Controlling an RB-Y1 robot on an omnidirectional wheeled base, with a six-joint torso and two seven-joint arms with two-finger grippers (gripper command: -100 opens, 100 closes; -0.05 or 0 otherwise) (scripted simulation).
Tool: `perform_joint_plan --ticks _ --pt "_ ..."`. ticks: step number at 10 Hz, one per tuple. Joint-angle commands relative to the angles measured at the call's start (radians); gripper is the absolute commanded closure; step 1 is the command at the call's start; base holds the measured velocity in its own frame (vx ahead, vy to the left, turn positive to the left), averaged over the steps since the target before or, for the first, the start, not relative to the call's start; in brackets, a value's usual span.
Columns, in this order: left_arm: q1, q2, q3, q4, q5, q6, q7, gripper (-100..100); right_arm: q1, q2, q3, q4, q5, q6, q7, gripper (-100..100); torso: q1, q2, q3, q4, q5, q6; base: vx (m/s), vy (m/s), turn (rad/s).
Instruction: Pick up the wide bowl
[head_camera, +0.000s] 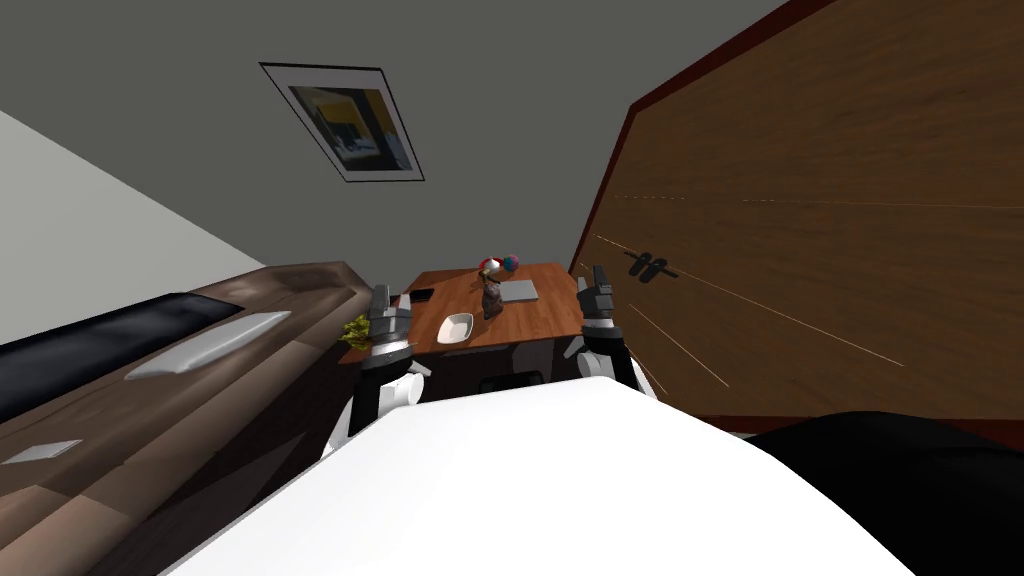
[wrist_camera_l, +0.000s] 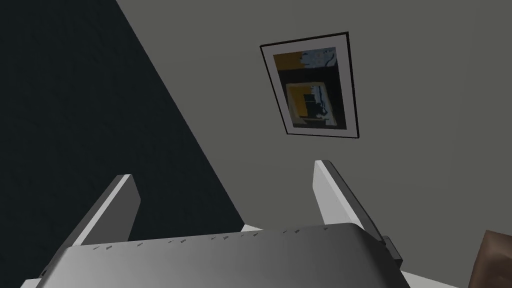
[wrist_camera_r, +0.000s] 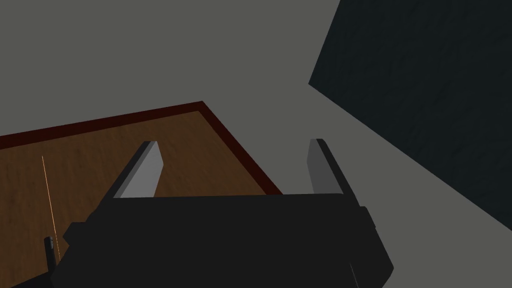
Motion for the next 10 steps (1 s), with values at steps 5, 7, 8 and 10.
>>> perform_joint_plan --ticks 5,7,8,10 --pt "-0.007 0.041 0.017 0.076 0.026 0.166 -0.049 -100 0.000 0.000 0.000 0.000 0.000 0.000 0.000 0 0.001 0.000 0.000 0.000 0.000 0.000 -0.017 0.037 -0.076" --pt "-0.008 0.046 0.021 0.094 0.031 0.208 -0.059 -100 0.000 0.000 0.000 0.000 0.000 0.000 0.000 0 0.001 0.000 0.000 0.000 0.000 0.000 -0.012 0.035 -0.057" --pt "-0.008 0.046 0.021 0.094 0.031 0.217 -0.059 -100 0.000 0.000 0.000 0.000 0.000 0.000 0.000 0 0.000 0.000 0.000 0.000 0.000 0.000 -0.009 0.022 -0.034" --pt "-0.009 0.050 0.026 0.113 0.037 0.259 -0.068 -100 0.000 0.000 0.000 0.000 0.000 0.000 0.000 0 0.000 0.000 0.000 0.000 0.000 0.000 -0.013 0.025 -0.070"
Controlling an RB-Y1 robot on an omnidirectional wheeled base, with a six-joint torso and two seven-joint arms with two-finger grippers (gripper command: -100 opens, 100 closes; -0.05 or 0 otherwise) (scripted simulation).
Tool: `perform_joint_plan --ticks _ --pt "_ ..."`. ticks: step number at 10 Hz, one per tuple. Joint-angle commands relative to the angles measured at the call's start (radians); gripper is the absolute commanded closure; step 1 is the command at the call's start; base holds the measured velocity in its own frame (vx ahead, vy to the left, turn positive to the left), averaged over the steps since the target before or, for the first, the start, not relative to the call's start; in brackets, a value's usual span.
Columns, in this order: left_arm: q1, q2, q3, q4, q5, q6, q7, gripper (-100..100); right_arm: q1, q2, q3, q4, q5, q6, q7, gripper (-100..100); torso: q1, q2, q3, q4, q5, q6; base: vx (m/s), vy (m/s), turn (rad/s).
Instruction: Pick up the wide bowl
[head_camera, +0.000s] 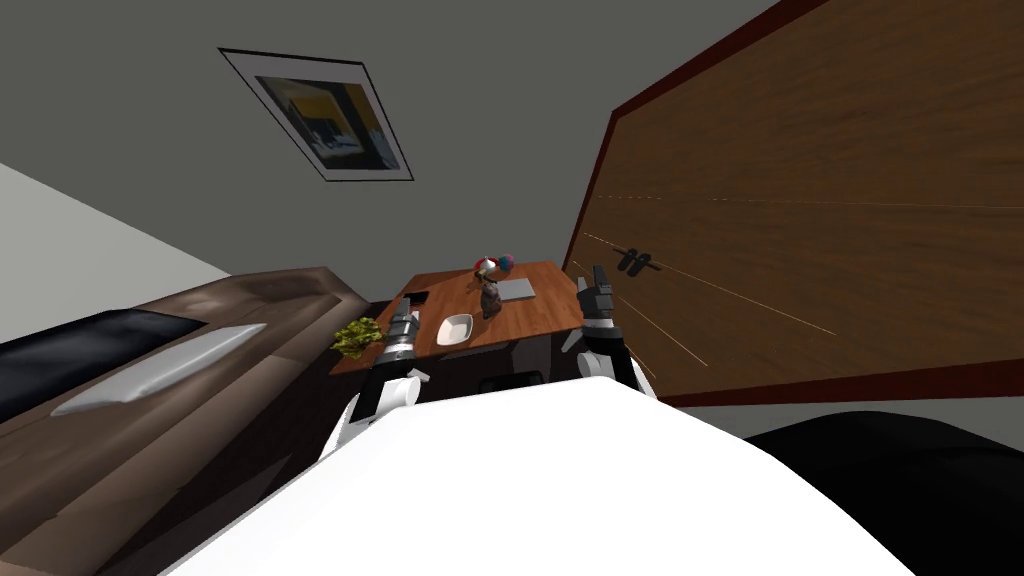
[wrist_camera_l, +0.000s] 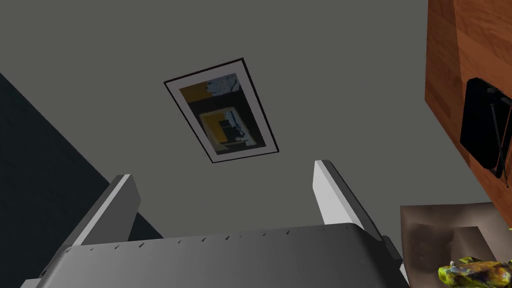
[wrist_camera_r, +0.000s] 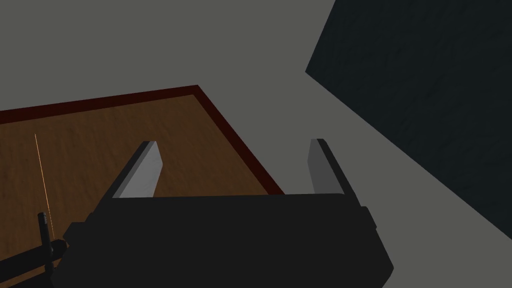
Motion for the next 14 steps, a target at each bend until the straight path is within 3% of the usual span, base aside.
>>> perform_joint_plan --ticks 1,6,10,11,13,14 --pt "0.001 0.000 0.004 0.012 0.006 0.050 -0.012 -100 0.000 0.000 0.000 0.000 0.000 0.000 0.000 0 0.000 0.000 0.000 0.000 0.000 0.000 -0.008 0.025 -0.077" --pt "0.000 0.003 0.014 0.052 0.017 0.148 -0.026 -100 0.000 0.000 0.000 0.000 0.000 0.000 0.000 0 0.001 0.000 0.000 0.000 0.000 0.000 -0.014 0.029 -0.060" --pt "-0.002 0.004 0.031 0.110 0.032 0.271 -0.037 -100 0.000 0.000 0.000 0.000 0.000 0.000 0.000 0 0.001 0.000 0.000 0.000 0.000 0.000 -0.014 0.031 -0.099" --pt "-0.002 0.004 0.031 0.110 0.032 0.274 -0.037 -100 0.000 0.000 0.000 0.000 0.000 0.000 0.000 0 0.001 0.000 0.000 0.000 0.000 0.000 -0.012 0.021 -0.059" --pt "-0.003 0.003 0.043 0.148 0.041 0.344 -0.038 -100 0.000 0.000 0.000 0.000 0.000 0.000 0.000 0 0.000 0.000 0.000 0.000 0.000 0.000 -0.016 0.027 -0.135" --pt "-0.003 0.003 0.043 0.148 0.041 0.353 -0.038 -100 0.000 0.000 0.000 0.000 0.000 0.000 0.000 0 0.001 0.000 0.000 0.000 0.000 0.000 -0.014 0.031 -0.058"
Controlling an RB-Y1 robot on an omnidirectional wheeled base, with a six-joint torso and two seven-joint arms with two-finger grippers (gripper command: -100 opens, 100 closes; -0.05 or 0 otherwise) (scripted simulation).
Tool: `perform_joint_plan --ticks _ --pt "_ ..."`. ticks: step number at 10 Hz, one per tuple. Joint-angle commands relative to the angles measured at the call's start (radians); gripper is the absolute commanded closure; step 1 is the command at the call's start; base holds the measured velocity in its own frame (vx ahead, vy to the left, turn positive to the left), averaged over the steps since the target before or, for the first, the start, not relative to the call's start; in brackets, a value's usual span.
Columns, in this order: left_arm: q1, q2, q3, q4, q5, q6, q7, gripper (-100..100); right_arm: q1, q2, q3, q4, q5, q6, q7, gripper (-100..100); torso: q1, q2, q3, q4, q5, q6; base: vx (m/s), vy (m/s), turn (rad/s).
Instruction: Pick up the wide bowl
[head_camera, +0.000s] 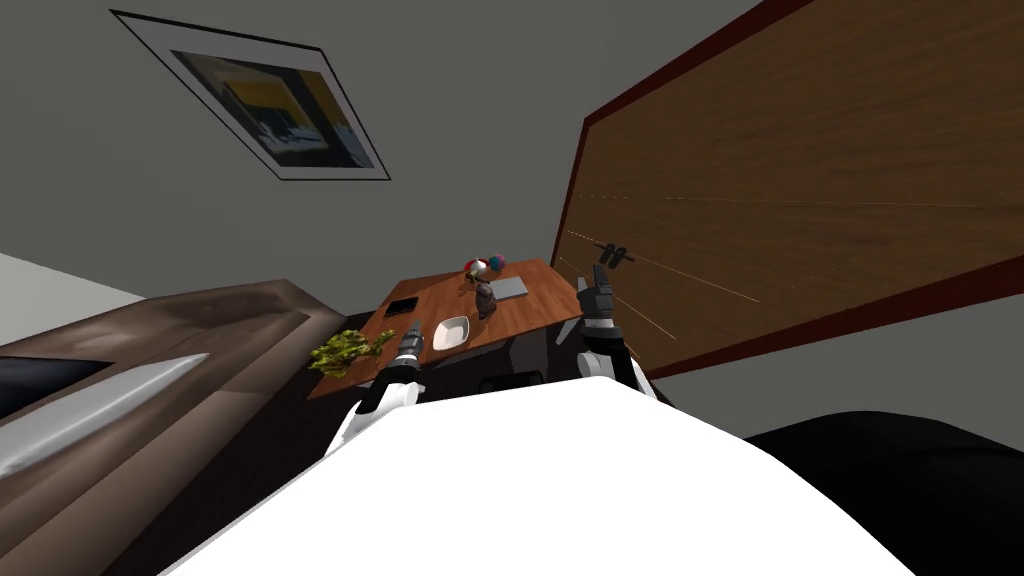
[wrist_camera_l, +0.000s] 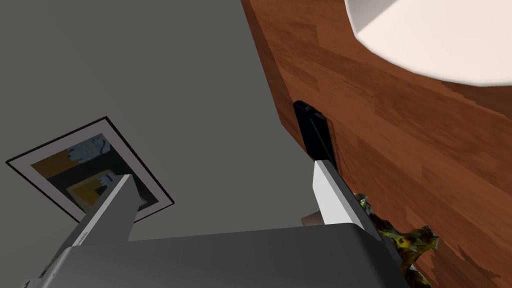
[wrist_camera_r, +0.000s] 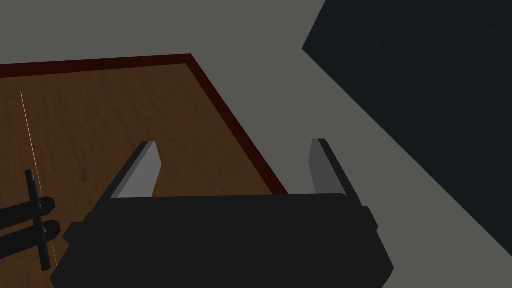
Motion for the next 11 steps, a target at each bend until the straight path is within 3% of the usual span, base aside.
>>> perform_joint_plan --ticks 1,4,5,11 --pt "-0.002 0.003 0.008 0.027 0.007 0.044 0.004 -100 0.000 0.000 0.000 0.000 0.000 0.000 0.000 0 0.000 0.000 0.000 0.000 0.000 0.000 -0.011 0.022 -0.100" --pt "-0.003 -0.003 0.026 0.075 0.016 0.142 0.017 -100 0.000 0.000 0.000 0.000 0.000 0.000 0.000 0 0.000 0.000 0.000 0.000 0.000 0.000 -0.020 0.034 -0.162" --pt "-0.003 -0.003 0.026 0.075 0.016 0.145 0.017 -100 0.000 0.000 0.000 0.000 0.000 0.000 0.000 0 0.000 0.001 0.000 0.000 0.000 0.000 -0.013 0.023 -0.033" --pt "-0.005 -0.043 0.058 0.146 0.027 0.294 0.063 -100 0.000 0.000 0.000 0.000 0.000 0.000 0.000 0 -0.001 -0.001 0.000 0.000 0.000 0.000 -0.004 0.021 -0.135"
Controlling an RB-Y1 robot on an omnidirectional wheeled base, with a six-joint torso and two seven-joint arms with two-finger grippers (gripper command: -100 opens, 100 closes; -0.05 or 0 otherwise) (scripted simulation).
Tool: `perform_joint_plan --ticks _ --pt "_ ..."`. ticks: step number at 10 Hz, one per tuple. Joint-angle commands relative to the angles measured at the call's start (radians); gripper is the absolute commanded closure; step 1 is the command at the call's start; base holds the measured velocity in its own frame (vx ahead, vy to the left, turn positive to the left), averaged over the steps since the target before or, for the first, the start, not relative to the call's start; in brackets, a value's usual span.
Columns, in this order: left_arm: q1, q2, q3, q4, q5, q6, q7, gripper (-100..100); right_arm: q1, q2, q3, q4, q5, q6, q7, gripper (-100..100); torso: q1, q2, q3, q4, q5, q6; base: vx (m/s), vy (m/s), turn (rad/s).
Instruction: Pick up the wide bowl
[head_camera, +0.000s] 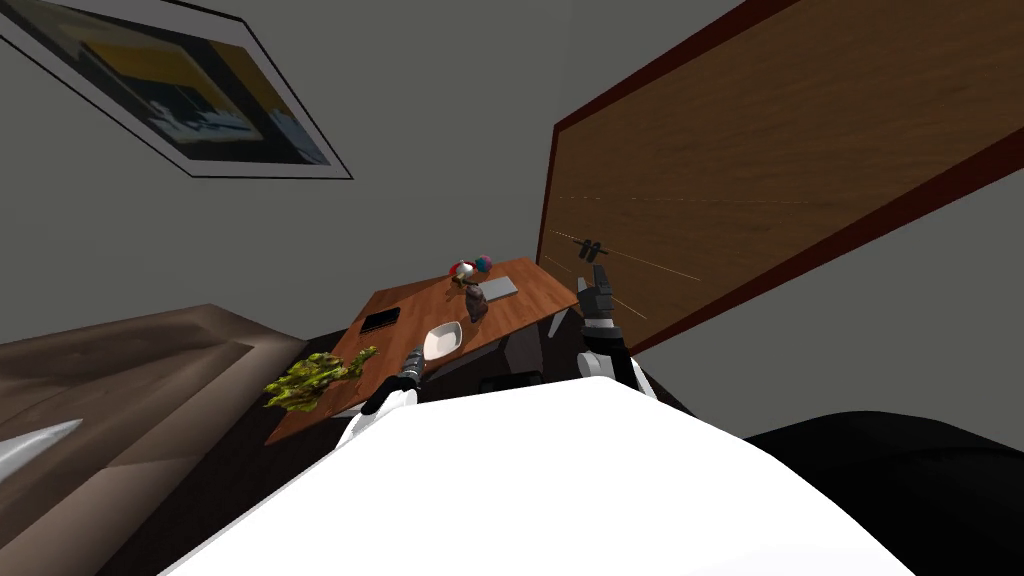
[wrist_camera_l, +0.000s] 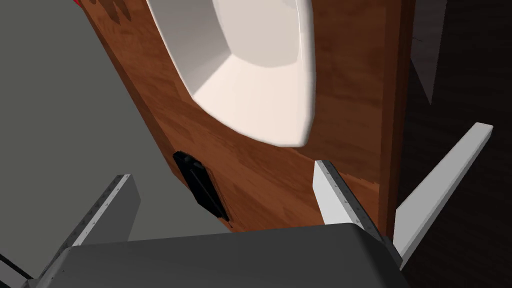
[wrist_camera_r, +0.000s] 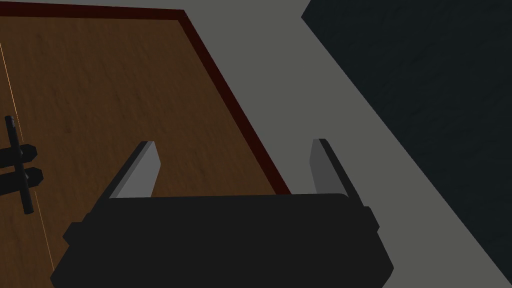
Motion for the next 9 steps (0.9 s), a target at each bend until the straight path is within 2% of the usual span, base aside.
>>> perform_joint_plan --ticks 1,3,8,9 --pt "-0.010 -0.019 0.008 0.028 0.000 0.027 0.014 -100 0.000 0.000 0.000 0.000 0.000 0.000 0.000 0 0.000 0.000 0.000 0.000 0.000 0.000 0.004 0.019 -0.103" --pt "-0.012 -0.063 0.019 0.046 0.002 0.070 0.036 -100 0.000 0.000 0.000 0.000 0.000 0.000 0.000 0 0.000 -0.001 0.000 0.000 0.000 0.000 0.014 0.025 -0.162" --pt "-0.016 -0.163 0.030 0.061 0.003 0.108 0.059 -100 0.000 0.000 0.000 0.000 0.000 0.000 0.000 0 -0.001 -0.001 -0.001 0.000 0.000 0.000 0.015 0.013 -0.061" --pt "-0.014 -0.155 0.028 0.050 -0.003 0.110 0.057 -100 0.000 0.000 0.000 0.000 0.000 0.000 0.000 0 -0.001 -0.001 -0.001 0.000 0.000 0.000 0.000 0.000 0.000"
